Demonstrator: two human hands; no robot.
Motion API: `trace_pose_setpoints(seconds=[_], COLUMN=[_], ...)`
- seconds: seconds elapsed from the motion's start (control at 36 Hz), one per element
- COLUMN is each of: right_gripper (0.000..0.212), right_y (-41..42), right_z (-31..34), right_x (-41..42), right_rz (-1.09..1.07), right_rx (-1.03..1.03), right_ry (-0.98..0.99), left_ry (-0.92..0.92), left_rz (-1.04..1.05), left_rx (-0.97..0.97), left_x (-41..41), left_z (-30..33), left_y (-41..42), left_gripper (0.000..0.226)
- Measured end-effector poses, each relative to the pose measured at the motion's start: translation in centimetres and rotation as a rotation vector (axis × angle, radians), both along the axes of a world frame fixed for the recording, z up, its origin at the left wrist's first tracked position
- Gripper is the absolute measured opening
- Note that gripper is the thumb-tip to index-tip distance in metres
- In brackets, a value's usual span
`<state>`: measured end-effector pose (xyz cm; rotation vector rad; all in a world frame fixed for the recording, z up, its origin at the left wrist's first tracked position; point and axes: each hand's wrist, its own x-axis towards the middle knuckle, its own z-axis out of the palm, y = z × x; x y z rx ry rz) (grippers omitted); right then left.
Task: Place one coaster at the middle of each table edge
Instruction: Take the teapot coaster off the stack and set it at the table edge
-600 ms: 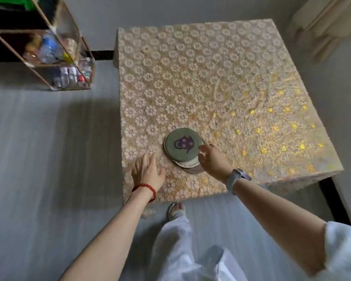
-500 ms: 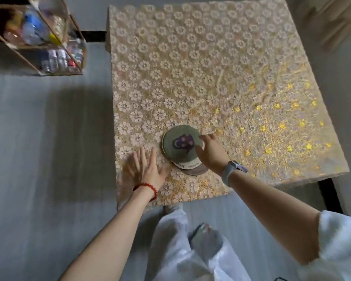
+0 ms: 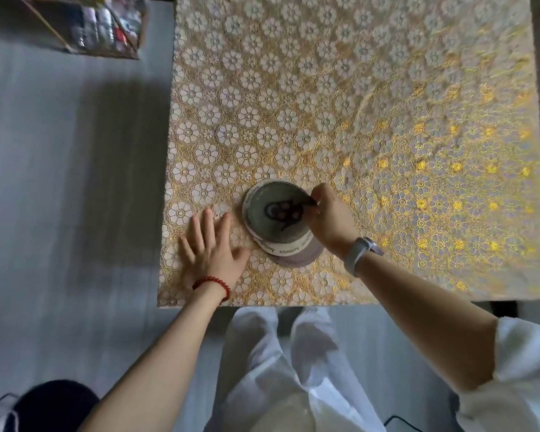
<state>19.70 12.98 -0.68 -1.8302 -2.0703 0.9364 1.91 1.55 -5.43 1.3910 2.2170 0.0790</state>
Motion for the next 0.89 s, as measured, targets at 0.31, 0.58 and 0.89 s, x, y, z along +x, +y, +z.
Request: trace_pose_setpoints(seconds=[0.31, 0.58, 0.89], right_gripper=[0.012, 0.026, 0.033], right_y=[-6.3, -7.6, -7.0], right_z=[0.8, -1.0, -2.1], right_x=[12.8, 18.1, 17.1], right_rz=[-0.422, -0.145, -0.14], right_rx=[-0.304, -0.216, -0.171], right_ry=[0.269, -0.065, 0.059], left_ry=[-0.215, -0.211, 0.025], left_rz=[0.127, -0.04, -0.108], left_rx=[0.274, 0.201, 0.123], left_x=[11.9, 19.8, 19.9], left_z=[3.8, 1.9, 0.0], left_y=[-0.8, -2.3, -2.7], left_gripper=[0.05, 0.06, 0.081])
